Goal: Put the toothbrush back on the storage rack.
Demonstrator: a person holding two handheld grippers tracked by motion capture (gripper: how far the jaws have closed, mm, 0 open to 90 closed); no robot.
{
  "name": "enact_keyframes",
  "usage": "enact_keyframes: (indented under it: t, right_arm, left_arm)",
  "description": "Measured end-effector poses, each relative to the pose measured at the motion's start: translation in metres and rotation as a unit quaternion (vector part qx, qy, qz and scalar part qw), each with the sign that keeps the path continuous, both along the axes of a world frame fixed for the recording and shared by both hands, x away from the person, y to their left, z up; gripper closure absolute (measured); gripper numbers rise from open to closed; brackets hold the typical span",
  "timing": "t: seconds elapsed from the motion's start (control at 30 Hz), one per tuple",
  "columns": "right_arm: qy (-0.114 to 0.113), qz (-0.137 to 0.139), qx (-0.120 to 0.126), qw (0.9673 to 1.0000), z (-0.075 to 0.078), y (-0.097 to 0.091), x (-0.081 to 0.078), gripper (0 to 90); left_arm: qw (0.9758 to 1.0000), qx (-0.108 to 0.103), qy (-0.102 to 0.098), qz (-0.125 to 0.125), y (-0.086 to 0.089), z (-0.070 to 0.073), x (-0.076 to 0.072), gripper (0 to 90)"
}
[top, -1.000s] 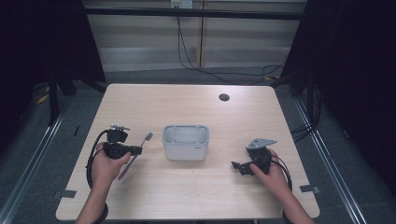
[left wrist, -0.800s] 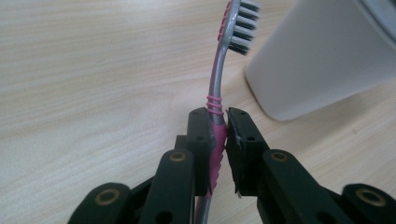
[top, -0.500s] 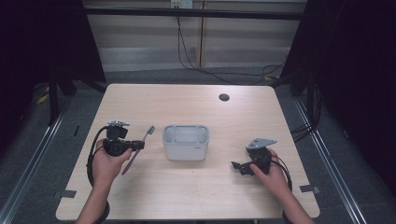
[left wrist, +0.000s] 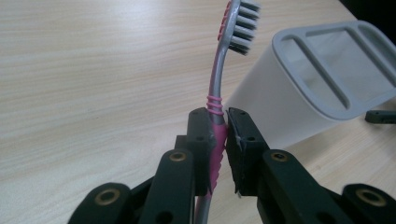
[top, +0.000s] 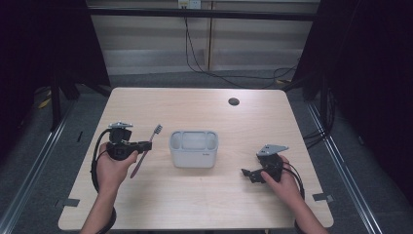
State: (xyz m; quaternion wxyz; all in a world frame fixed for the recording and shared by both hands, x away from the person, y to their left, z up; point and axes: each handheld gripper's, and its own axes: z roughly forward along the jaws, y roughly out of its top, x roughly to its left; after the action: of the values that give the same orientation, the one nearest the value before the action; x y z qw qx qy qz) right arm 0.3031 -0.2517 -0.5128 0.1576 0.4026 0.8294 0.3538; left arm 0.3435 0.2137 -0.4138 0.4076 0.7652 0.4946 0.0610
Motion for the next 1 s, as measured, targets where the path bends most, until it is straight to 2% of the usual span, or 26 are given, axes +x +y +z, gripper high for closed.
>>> enact_keyframes:
  t: [0.23,0.53,1.0]
  right_arm:
    - [0.000,0.000,0.000,1.0000,0.000,0.000,0.000,9.0]
    - [0.000,0.000,0.000,1.0000,0.000,0.000,0.000,8.9]
    - [0.000,0.000,0.000,1.0000,0.000,0.000,0.000,9.0]
  left_arm:
    - [0.9999,-0.003,-0.014,-0.004,-0.003,0.004,0.000,80.0]
    - [0.9993,-0.024,-0.028,0.000,-0.005,0.009,0.000,80.0]
    - [0.9977,-0.041,-0.054,-0.002,-0.014,0.022,0.002,79.9]
